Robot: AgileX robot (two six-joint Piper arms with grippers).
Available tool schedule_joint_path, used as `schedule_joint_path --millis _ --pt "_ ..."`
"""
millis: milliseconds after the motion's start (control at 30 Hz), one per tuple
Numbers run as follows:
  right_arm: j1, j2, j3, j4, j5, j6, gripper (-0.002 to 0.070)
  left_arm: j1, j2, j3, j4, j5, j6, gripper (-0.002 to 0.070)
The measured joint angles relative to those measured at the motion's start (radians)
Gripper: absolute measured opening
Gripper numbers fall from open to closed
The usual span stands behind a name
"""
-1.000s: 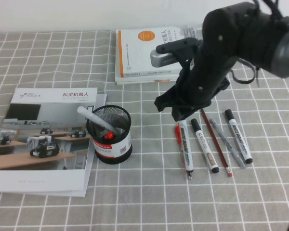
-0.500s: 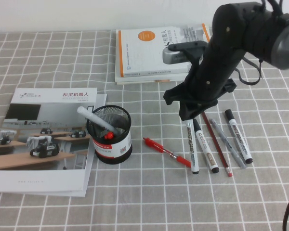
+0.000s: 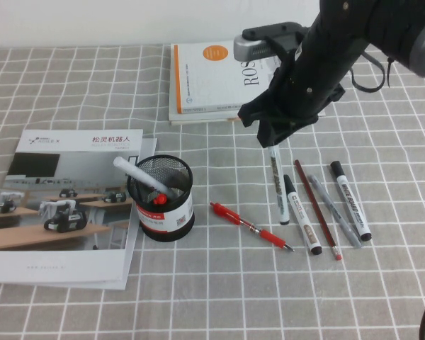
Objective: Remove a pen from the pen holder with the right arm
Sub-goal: 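Take a marker out of the pen holder and lay it on the table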
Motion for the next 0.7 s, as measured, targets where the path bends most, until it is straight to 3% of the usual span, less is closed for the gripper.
schedule_joint_path --millis 700 --pt "-0.03 0.106 -0.004 -0.02 0.007 -0.004 0.0101 0.0 0.0 0.0 0.0 0.0 0.0 -0.0003"
